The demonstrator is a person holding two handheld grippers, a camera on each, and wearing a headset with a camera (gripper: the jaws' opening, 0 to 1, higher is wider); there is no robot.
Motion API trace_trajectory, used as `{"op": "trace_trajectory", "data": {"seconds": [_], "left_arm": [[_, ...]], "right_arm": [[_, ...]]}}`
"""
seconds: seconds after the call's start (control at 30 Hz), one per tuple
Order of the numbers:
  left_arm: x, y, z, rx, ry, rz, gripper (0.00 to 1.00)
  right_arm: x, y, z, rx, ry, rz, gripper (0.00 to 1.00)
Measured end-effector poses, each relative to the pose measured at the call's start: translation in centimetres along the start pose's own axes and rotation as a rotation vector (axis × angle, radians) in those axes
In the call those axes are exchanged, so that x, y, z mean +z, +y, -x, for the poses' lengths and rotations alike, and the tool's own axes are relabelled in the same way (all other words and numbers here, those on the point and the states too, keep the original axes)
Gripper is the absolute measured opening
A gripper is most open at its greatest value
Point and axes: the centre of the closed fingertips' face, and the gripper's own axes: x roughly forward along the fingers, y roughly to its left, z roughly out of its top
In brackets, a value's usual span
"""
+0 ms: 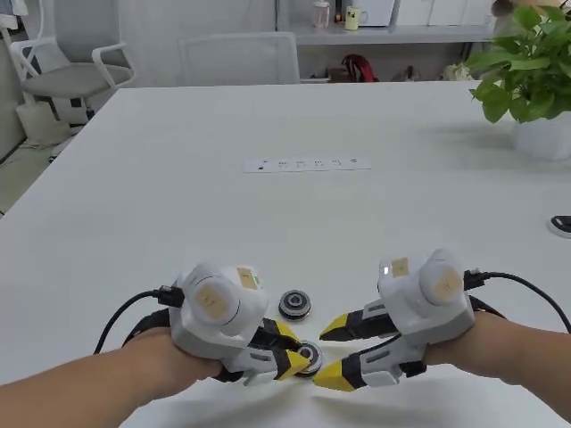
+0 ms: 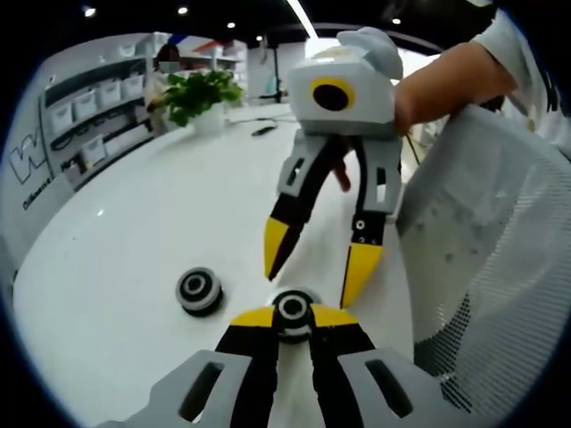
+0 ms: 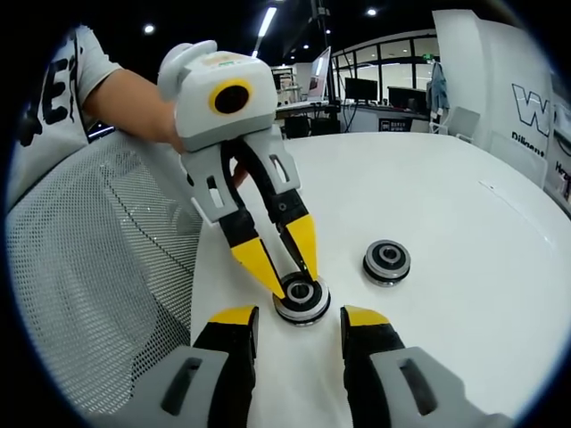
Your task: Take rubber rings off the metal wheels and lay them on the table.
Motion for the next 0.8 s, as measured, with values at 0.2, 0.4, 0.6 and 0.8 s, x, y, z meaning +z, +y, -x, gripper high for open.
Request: {"op": "trace_trajectory", "data": {"seconds": [0.2, 0.4, 0.6, 0.8], "left_arm": [[0.0, 0.1, 0.0, 0.005, -0.003, -0.002, 0.13], [0.0, 0.1, -0.1, 0.01, -0.008, 0.001, 0.13], [0.0, 0.1, -0.1, 0.014, -0.01, 0.003, 0.13], [0.1, 0.0, -0.1, 0.016, -0.013, 0.004, 0.13]], "right_arm": [[0.0, 0.1, -0.4, -0.001, -0.003, -0.003, 0.32], [0.0, 0.0, -0.8, -0.01, -0.008, -0.021, 0.3], [-0.1, 0.2, -1.2, -0.012, -0.001, -0.029, 0.29], [0.0, -0.3, -1.2, -0.04, -0.011, -0.045, 0.25]]}}
